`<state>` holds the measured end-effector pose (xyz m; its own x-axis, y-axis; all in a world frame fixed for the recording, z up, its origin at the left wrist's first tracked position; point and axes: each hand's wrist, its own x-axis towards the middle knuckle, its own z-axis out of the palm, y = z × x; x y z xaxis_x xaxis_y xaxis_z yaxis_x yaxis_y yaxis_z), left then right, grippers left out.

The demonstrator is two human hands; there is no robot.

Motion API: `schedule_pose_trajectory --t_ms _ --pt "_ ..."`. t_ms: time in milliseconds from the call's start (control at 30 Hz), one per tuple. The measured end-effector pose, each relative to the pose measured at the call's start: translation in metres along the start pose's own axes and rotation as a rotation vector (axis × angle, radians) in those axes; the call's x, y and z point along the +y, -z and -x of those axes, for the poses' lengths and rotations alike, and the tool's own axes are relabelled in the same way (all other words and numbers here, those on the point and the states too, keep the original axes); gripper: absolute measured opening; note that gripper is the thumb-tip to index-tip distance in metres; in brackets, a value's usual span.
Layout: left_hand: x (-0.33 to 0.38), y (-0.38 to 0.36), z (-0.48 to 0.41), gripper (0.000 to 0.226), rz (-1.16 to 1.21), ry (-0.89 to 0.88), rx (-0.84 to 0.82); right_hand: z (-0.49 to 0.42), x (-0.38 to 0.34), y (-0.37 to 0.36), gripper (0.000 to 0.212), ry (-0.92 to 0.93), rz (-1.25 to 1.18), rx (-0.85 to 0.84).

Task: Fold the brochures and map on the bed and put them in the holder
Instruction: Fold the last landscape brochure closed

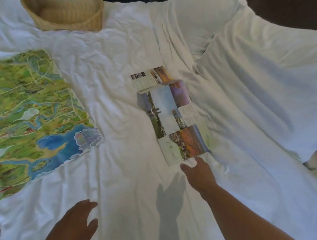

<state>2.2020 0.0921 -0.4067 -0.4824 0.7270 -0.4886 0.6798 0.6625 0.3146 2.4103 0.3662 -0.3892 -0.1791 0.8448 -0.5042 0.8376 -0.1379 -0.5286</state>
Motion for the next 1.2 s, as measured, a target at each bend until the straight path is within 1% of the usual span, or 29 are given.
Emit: schedule_pose_trajectory --t_ms 33,100,133,167,200,267,333,367,400,433,467,533,567,600,667,767,867,900,1033,1133,1200 --pt "0.007 -0.006 -0.003 0.052 0.004 0.027 -0.018 -0.018 0.0 0.007 0.057 0.044 0.025 0.02" --pt "0.024 -0.018 -0.012 0.053 0.005 0.038 -0.045 -0.056 0.002 0.018 0.034 0.118 0.093 0.044" --pt "0.031 -0.024 -0.017 0.054 0.018 0.039 -0.055 -0.074 0.002 0.023 0.023 0.108 0.095 0.046" --pt "0.038 -0.031 -0.021 0.058 0.037 0.044 -0.062 -0.09 0.001 0.028 0.02 0.083 0.082 0.047" --pt "0.045 -0.037 -0.025 0.065 0.053 0.048 -0.071 -0.104 -0.001 0.031 0.025 0.06 0.074 0.051" --pt "0.059 -0.047 -0.03 0.088 0.083 0.049 -0.087 -0.129 -0.005 0.036 0.041 0.058 0.129 0.062" --pt "0.071 -0.053 -0.036 0.113 0.095 0.101 -0.11 -0.153 -0.007 0.035 0.053 0.143 0.267 0.099" --pt "0.072 -0.055 -0.04 0.121 0.097 0.122 -0.115 -0.163 -0.008 0.034 0.057 0.184 0.31 0.118" --pt "0.074 -0.058 -0.044 0.123 0.084 0.125 -0.119 -0.172 -0.009 0.034 0.061 0.195 0.32 0.126" --pt "0.075 -0.058 -0.047 0.121 0.08 0.128 -0.12 -0.182 -0.01 0.033 0.066 0.187 0.316 0.13" --pt "0.077 -0.057 -0.05 0.113 0.076 0.129 -0.113 -0.191 -0.011 0.032 0.07 0.177 0.314 0.127" --pt "0.075 -0.058 -0.056 0.085 0.035 0.097 -0.077 -0.206 -0.014 0.029 0.079 0.152 0.324 0.097" --pt "0.074 -0.057 -0.059 0.075 -0.001 0.095 -0.071 -0.212 -0.016 0.027 0.083 0.133 0.319 0.075" --pt "0.073 -0.056 -0.061 0.07 -0.035 0.092 -0.078 -0.217 -0.019 0.026 0.083 0.115 0.316 0.06" --pt "0.069 -0.057 -0.065 0.068 -0.065 0.091 -0.085 -0.224 -0.024 0.021 0.073 0.092 0.313 0.076" --pt "0.064 -0.059 -0.067 0.062 -0.048 0.087 -0.054 -0.227 -0.031 0.015 0.043 0.069 0.272 0.126" --pt "0.062 -0.057 -0.068 0.06 -0.003 0.076 -0.036 -0.228 -0.034 0.012 0.021 0.119 0.247 0.185" --pt "0.062 -0.056 -0.067 0.06 0.007 0.076 -0.027 -0.226 -0.034 0.012 0.019 0.149 0.254 0.205" --pt "0.066 -0.047 -0.063 0.056 0.005 0.094 0.019 -0.211 -0.034 0.018 0.02 0.216 0.31 0.246" --pt "0.07 -0.038 -0.054 0.054 0.035 0.123 0.035 -0.194 -0.028 0.028 0.019 0.211 0.374 0.209" --pt "0.075 -0.031 -0.045 0.052 -0.004 0.073 0.051 -0.178 -0.022 0.036 0.022 0.204 0.424 0.169"
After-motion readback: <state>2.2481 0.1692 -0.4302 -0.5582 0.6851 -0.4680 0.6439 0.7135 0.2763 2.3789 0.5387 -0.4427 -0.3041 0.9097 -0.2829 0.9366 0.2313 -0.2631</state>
